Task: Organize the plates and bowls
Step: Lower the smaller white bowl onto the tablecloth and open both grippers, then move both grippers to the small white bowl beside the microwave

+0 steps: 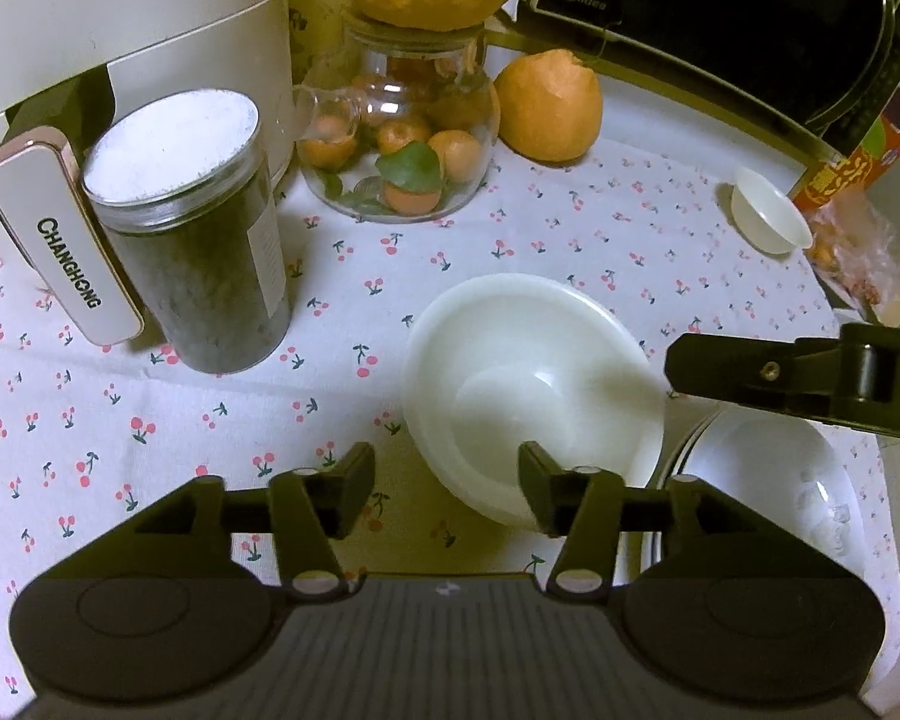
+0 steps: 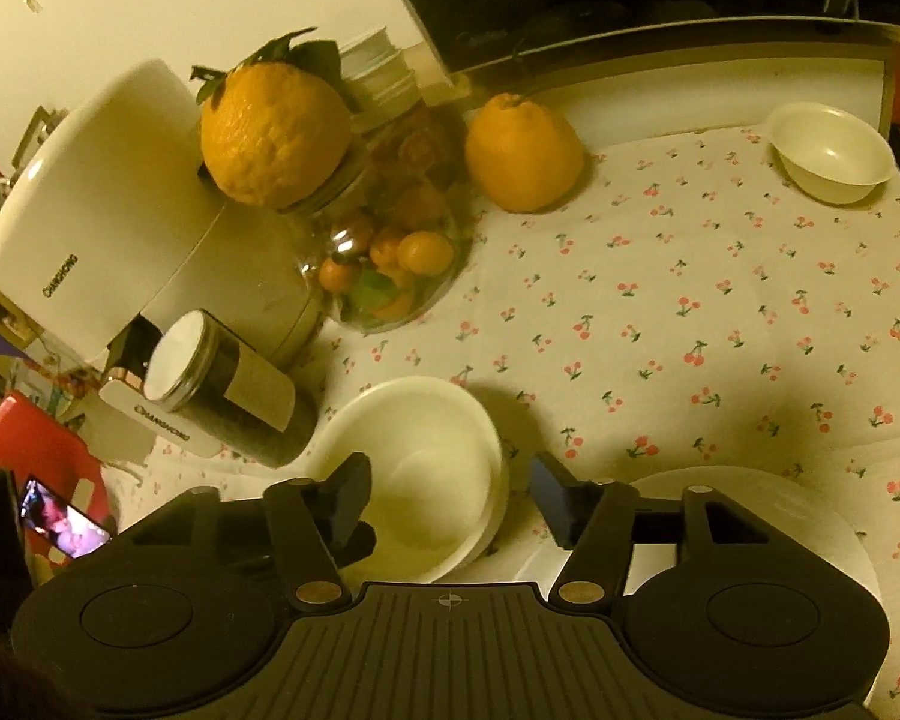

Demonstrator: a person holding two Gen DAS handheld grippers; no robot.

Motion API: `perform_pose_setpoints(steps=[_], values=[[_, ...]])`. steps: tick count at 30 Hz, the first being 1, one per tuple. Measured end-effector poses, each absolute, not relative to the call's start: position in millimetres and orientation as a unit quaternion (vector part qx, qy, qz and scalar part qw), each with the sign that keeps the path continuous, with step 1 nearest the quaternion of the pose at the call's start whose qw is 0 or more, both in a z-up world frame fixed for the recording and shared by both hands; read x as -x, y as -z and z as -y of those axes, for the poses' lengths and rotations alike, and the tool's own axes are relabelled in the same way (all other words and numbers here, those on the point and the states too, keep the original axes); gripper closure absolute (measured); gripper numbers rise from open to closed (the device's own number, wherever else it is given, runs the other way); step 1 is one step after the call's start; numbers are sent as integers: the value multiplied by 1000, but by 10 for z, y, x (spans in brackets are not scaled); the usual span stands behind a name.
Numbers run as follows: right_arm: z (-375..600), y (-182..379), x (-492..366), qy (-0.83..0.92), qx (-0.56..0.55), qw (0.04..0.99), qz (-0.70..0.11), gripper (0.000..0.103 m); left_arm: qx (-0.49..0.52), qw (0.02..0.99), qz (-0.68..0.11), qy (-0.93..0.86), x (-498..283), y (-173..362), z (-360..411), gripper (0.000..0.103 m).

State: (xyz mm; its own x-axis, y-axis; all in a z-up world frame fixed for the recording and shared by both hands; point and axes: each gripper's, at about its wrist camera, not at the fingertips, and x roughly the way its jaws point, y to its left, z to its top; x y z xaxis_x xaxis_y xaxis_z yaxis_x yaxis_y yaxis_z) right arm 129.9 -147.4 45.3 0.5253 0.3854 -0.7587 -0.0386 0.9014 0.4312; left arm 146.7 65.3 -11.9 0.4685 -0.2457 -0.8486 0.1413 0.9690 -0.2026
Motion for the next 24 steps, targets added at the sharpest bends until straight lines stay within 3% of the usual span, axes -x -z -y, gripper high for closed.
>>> perform_pose_setpoints(steps=[6,24], values=[[1692,-483,-1293,-109,-191,858,-465,32,55,862,-491,115,-1446,45,-626,31],[2367,-501,-1177,-56,-179,877,-443,21,36,889,-436,139,-1401,-210,-218,11]])
